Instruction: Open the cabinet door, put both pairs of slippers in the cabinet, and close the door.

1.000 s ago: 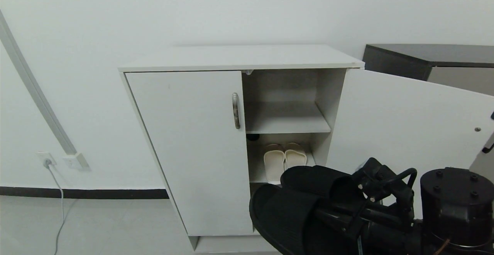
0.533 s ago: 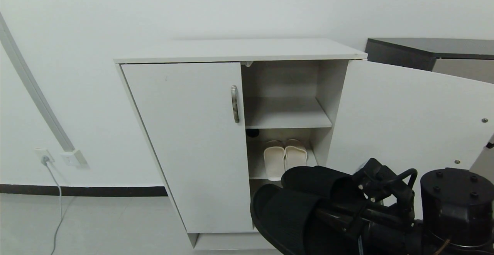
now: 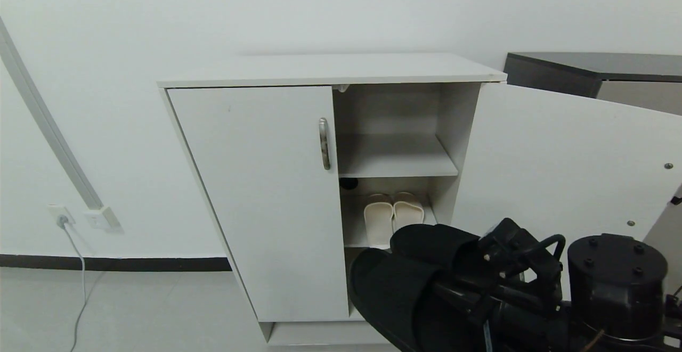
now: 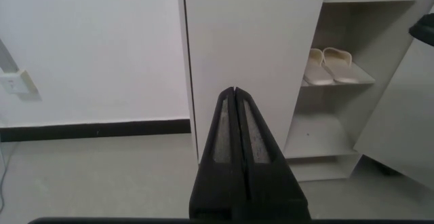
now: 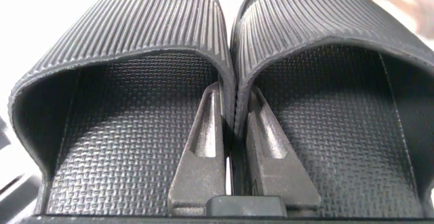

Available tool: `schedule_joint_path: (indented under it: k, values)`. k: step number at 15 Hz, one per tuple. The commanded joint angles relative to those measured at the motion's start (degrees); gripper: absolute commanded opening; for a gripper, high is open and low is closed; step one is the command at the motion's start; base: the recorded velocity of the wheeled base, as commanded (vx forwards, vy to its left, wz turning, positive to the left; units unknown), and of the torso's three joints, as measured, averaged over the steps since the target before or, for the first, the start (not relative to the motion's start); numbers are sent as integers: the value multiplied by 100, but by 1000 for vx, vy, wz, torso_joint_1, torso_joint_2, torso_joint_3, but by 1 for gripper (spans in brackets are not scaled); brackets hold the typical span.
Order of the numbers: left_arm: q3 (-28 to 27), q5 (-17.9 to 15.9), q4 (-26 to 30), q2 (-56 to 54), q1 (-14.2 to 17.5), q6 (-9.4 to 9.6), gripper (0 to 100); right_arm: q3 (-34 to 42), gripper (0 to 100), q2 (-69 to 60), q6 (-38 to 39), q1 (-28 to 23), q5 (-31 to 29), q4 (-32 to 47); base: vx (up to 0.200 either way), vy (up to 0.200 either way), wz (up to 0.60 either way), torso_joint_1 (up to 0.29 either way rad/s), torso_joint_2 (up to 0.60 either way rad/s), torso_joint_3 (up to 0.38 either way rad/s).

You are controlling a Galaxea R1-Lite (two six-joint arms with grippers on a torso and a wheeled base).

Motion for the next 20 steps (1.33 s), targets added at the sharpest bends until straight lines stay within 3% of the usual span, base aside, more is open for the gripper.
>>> schedule_joint_path:
  k: [1,4,8,11,20]
  values:
    - [0,-2,-1,0,0,2,0,-566,0,730,336,287,-920,-64,0,0,0,0,0,0]
    - [0,-10,-1,0,0,2,0,-1875,0,1600,696,664,-2784,85,0,0,0,-17,107,108]
    - [0,-2,-1,0,0,2,0,-3378,0,2285,881,594,-3926,946,0,0,0,0,0,0]
    - [0,-2,-1,0,0,2,0,-3862,0,2602,925,295,-3953,1052,0,0,0,0,0,0]
    - [0,-2,-1,0,0,2,0,-4240,0,2382,881,32,-3663,1535,0,0,0,0,0,0]
